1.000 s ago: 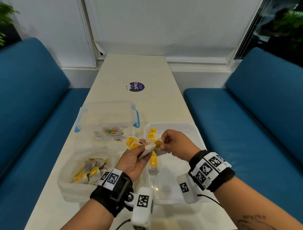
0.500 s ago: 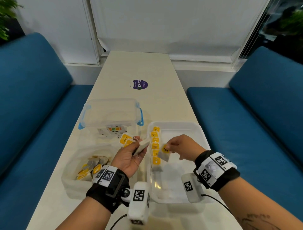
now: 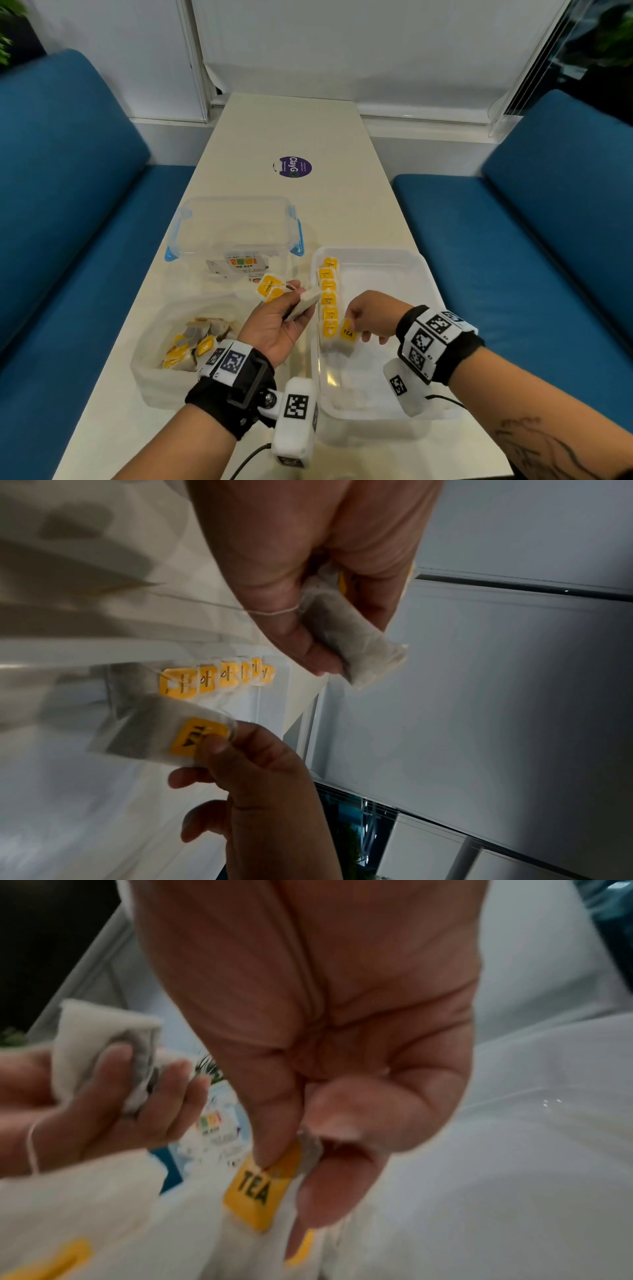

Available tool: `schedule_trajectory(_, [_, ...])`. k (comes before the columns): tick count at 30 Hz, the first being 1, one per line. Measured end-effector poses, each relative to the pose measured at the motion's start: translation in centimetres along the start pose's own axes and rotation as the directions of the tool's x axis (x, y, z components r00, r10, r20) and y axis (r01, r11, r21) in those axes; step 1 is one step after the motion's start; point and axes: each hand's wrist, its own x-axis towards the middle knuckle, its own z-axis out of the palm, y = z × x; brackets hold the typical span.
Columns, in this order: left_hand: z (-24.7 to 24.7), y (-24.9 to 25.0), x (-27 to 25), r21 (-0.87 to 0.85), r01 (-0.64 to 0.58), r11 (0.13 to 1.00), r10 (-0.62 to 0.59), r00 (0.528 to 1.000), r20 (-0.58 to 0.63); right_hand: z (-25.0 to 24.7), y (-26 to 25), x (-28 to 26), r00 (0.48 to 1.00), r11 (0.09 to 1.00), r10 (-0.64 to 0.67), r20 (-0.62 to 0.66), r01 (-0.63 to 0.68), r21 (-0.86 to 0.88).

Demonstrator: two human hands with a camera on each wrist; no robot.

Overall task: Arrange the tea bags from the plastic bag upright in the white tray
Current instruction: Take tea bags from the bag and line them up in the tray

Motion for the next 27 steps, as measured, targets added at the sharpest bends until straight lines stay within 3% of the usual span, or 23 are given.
schedule_trajectory(7, [0.1,-0.7,0.1,0.022,0.041,0.999,-0.041,0.999,0.013,2.2,-1.7,1.4,0.975,0.976,0.042,0.216,0.005,-0.216])
schedule_trajectory(20, [0.1,-1.1,0.2,0.058,0.052,0.997,-0.053,0.998,0.027,2.2,-3.3,3.9,0.987,0.946,0.077,0.141,-0.028,-0.324])
schedule_trajectory(24, [-0.2,-1.1,0.2,0.058,0.056,0.997,-0.058,0.998,0.021,1.4,-3.4,3.5,0.999,0.898,-0.038,0.028,0.046,-0.438])
schedule_trajectory(25, [-0.2,-1.0,0.3,0.058,0.057,0.997,-0.058,0.998,0.015,0.7,-3.2,3.3,0.996,0.916,-0.079,-0.026,0.062,-0.397])
schedule_trajectory(27, [-0.2,-1.0,0.3,0.056,0.055,0.997,-0.055,0.998,0.004,-1.0,-2.9,2.2,0.986,0.992,-0.095,-0.136,0.082,-0.099])
